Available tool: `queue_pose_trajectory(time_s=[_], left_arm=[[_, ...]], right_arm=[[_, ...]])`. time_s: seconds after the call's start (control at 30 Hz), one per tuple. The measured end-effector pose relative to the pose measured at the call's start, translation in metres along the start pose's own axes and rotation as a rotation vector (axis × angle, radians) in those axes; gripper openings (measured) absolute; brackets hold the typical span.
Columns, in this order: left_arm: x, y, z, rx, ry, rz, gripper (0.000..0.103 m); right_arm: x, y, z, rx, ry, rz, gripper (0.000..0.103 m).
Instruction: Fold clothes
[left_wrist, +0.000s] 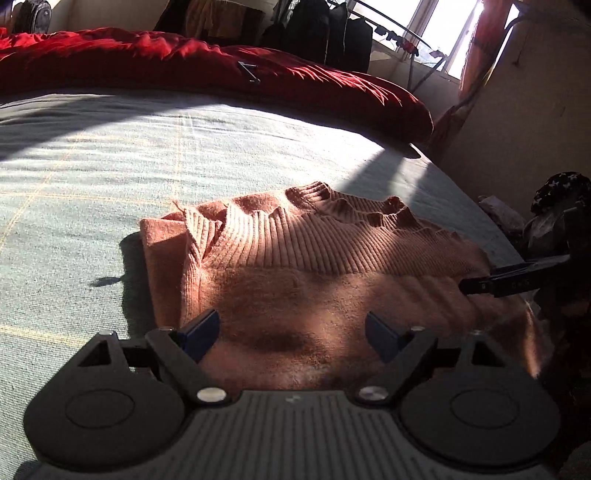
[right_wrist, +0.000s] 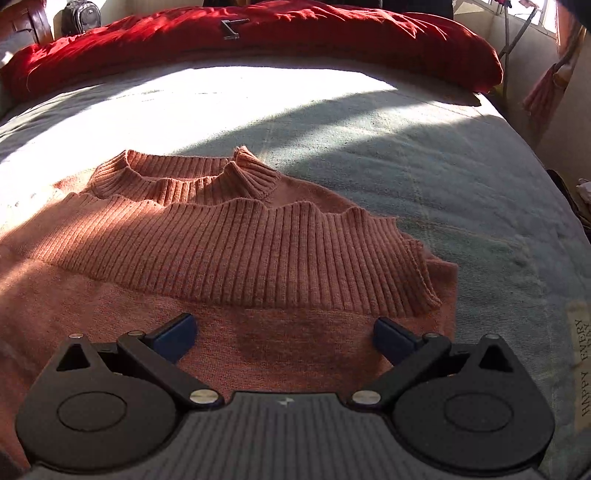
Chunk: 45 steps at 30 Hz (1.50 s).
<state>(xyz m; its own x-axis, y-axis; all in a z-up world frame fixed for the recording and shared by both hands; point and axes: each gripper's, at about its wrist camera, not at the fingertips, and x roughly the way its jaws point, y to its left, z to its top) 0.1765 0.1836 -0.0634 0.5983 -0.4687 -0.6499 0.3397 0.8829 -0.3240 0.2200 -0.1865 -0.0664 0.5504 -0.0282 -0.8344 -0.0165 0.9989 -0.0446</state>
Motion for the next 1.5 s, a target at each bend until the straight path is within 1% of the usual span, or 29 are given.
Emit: queue_pose_trajectory(time_s=[0.1,0.17,0.27,0.37,0.47,0.63,0.73,0.8,1.0,1.1,1.2,1.27,1.33,1.37,1.43,1.5], left_arm=[[-0.003,-0.005,0.002,0.002,-0.007,0.014,0.086],[-0.008,-0.008,0.008,0.0,-0.016,0.005,0.086],[-0.009,-0.019,0.018,0.036,-0.009,0.018,0.086],[-0.004,-0.032,0.018,0.076,0.029,0.027,0.086],[-0.001,-0.044,0.008,0.101,0.067,0.076,0.086],[-0.015,-0.051,-0.022,0.052,0.097,0.154,0.087],[-0.029,-0.061,-0.038,0.036,0.113,0.231,0.088],[-0.036,-0.068,-0.045,0.018,0.111,0.261,0.088],[-0.036,-0.088,-0.069,-0.039,0.13,0.363,0.088],[-0.045,-0.099,-0.068,-0.06,0.11,0.414,0.088],[-0.051,-0.105,-0.063,-0.067,0.054,0.443,0.088],[-0.046,-0.101,-0.061,-0.084,0.056,0.479,0.088],[-0.038,-0.09,-0.064,-0.132,0.099,0.486,0.088],[-0.038,-0.087,-0.064,-0.151,0.108,0.485,0.088],[-0.045,-0.085,-0.06,-0.161,0.084,0.461,0.088],[-0.057,-0.081,-0.048,-0.166,0.019,0.438,0.088]], right_arm=[[0.004,0.001,0.0,-0.006,0.0,0.002,0.103],[0.005,-0.001,0.001,-0.005,-0.003,0.01,0.103],[0.005,-0.004,-0.001,-0.002,-0.016,0.029,0.103],[0.004,-0.008,-0.005,0.004,-0.039,0.049,0.103],[0.003,-0.011,-0.01,-0.008,-0.067,0.07,0.103],[0.0,-0.017,-0.013,-0.048,-0.099,0.114,0.103],[-0.001,-0.021,-0.011,-0.076,-0.111,0.144,0.103],[-0.002,-0.023,-0.01,-0.095,-0.119,0.163,0.103],[-0.003,-0.033,-0.009,-0.153,-0.144,0.221,0.103],[-0.003,-0.038,-0.009,-0.179,-0.152,0.244,0.103],[-0.002,-0.043,-0.01,-0.205,-0.16,0.267,0.103],[-0.002,-0.047,-0.01,-0.222,-0.165,0.282,0.103],[-0.002,-0.05,-0.01,-0.24,-0.17,0.297,0.103],[-0.001,-0.052,-0.01,-0.249,-0.173,0.305,0.103],[-0.002,-0.054,-0.011,-0.258,-0.174,0.307,0.103],[-0.003,-0.056,-0.012,-0.254,-0.171,0.306,0.103]])
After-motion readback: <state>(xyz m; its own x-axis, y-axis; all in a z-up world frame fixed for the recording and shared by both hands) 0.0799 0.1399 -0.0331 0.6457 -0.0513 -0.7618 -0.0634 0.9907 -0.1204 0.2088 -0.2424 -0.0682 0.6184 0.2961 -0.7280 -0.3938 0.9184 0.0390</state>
